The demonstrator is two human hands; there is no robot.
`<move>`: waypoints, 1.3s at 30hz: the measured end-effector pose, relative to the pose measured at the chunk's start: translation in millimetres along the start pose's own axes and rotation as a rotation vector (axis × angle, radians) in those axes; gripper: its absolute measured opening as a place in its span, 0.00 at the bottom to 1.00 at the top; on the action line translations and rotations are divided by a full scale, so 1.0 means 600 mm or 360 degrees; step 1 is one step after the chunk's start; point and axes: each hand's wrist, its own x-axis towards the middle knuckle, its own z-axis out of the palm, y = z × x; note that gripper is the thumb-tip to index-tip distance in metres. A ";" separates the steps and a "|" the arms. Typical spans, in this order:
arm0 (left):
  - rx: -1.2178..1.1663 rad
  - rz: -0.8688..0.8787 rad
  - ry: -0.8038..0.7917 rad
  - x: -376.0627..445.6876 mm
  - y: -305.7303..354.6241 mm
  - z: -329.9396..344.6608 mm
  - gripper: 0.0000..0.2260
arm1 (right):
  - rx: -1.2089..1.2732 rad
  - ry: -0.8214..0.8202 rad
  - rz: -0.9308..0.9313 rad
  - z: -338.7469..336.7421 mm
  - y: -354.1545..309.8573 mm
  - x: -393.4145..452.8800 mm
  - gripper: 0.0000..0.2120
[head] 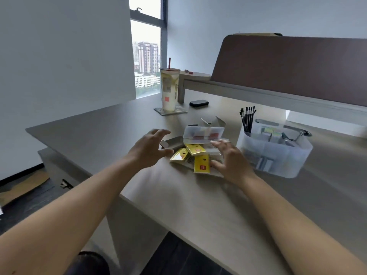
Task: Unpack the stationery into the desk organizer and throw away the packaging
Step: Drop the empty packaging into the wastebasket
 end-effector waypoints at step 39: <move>0.0105 0.0116 0.0960 -0.171 -0.033 -0.151 0.13 | 0.0151 0.0637 -0.0126 -0.027 -0.140 -0.057 0.10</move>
